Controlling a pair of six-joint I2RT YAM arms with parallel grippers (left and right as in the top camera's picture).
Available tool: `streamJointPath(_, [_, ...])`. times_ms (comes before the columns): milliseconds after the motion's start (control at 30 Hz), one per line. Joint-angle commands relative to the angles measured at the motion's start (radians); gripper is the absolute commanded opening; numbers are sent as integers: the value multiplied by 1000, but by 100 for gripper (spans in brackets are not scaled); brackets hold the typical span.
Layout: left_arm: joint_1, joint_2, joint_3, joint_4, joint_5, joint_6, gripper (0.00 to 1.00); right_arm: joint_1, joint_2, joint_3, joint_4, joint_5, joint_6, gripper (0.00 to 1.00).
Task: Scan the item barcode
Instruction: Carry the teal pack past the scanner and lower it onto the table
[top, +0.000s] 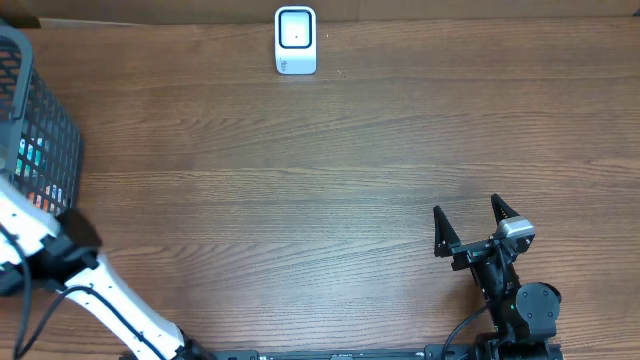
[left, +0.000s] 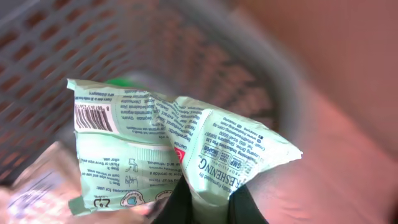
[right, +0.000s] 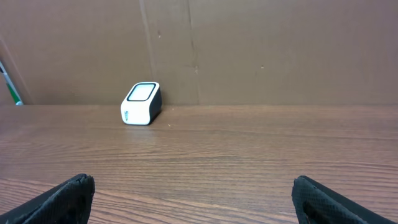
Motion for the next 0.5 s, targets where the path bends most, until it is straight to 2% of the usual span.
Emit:
streamJointPath(0, [-129, -142, 53, 0, 11, -46, 4, 2, -7, -10, 4, -5, 4, 100])
streamJointPath(233, [-404, -180, 39, -48, 31, -2, 4, 2, -7, -10, 4, -5, 4, 100])
streamJointPath(267, [-483, -180, -5, -48, 63, 23, 4, 2, -7, -10, 3, -5, 4, 100])
streamJointPath(467, [-695, -175, -217, -48, 25, 9, 4, 2, -7, -10, 3, -5, 4, 100])
